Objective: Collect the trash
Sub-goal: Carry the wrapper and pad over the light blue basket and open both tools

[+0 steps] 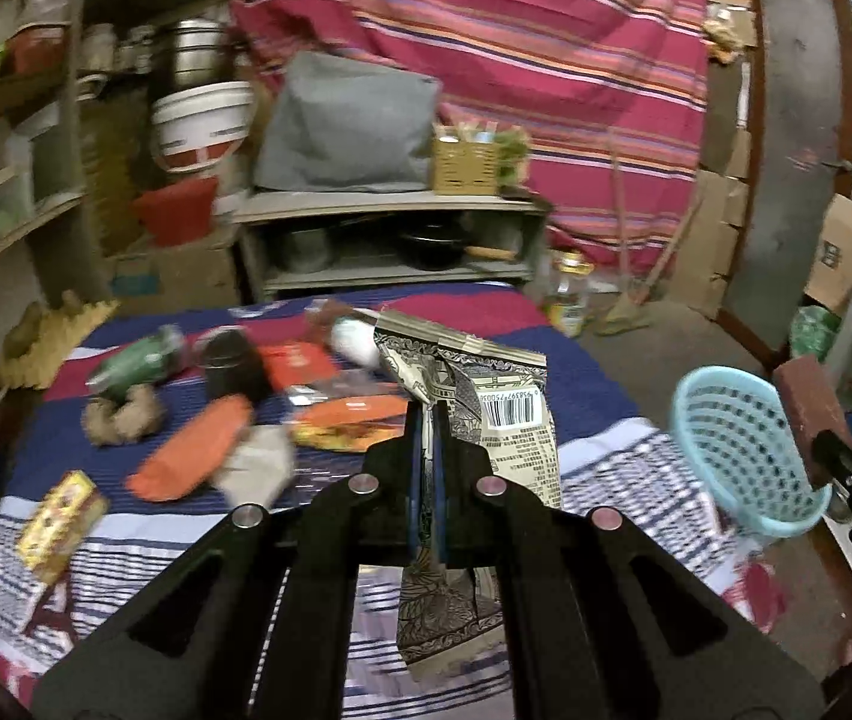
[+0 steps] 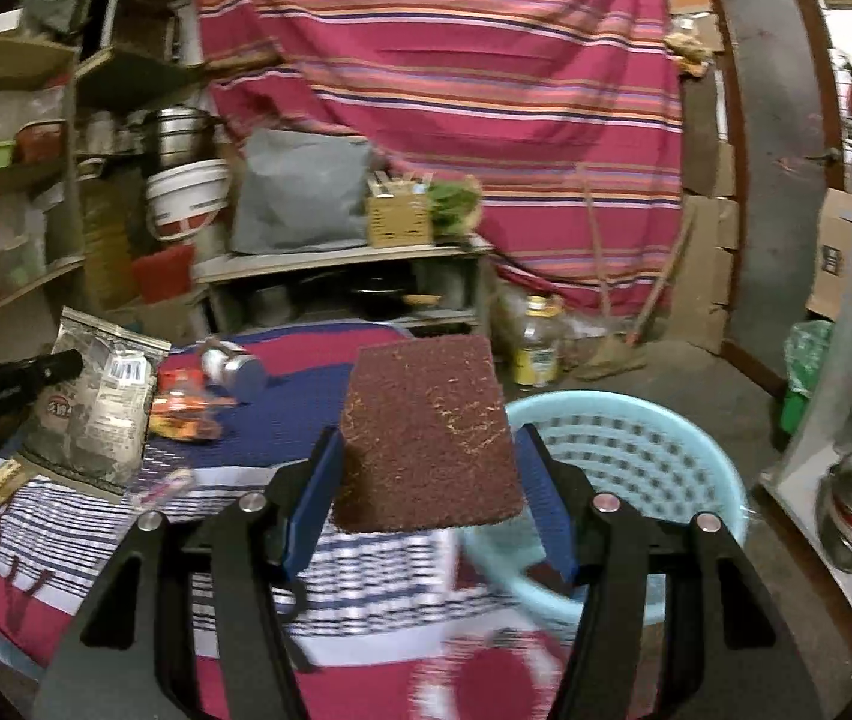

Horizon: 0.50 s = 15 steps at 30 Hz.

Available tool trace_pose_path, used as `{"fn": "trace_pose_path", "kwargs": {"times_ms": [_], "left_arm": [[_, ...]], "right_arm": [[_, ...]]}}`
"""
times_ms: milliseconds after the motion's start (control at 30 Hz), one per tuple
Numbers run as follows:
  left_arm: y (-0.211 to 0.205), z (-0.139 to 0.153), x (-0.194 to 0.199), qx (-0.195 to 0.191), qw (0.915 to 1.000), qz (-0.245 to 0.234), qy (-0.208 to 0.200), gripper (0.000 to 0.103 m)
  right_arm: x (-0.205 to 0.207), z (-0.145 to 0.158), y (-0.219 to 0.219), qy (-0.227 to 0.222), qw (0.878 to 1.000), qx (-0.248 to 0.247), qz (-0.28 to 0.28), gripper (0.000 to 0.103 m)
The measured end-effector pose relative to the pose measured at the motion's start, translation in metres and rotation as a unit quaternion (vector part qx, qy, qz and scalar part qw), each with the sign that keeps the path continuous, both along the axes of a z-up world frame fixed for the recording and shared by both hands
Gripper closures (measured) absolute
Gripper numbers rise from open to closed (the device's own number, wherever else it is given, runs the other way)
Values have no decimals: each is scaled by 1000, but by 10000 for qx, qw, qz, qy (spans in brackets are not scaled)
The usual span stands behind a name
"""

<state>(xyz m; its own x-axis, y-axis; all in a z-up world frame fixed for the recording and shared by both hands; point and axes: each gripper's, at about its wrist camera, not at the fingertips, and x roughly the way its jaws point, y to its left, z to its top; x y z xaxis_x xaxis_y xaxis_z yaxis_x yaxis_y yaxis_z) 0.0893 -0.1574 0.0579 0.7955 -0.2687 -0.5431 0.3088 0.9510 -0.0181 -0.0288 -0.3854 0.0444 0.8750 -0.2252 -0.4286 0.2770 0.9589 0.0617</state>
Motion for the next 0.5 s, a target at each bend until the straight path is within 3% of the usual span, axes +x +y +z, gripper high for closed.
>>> {"fn": "trace_pose_path", "kwargs": {"times_ms": [500], "left_arm": [[-141, -37, 1, -164, 9935, -1086, 297, 101]], "right_arm": [[-18, -23, -98, 211, 9960, 178, -850, 44]]}}
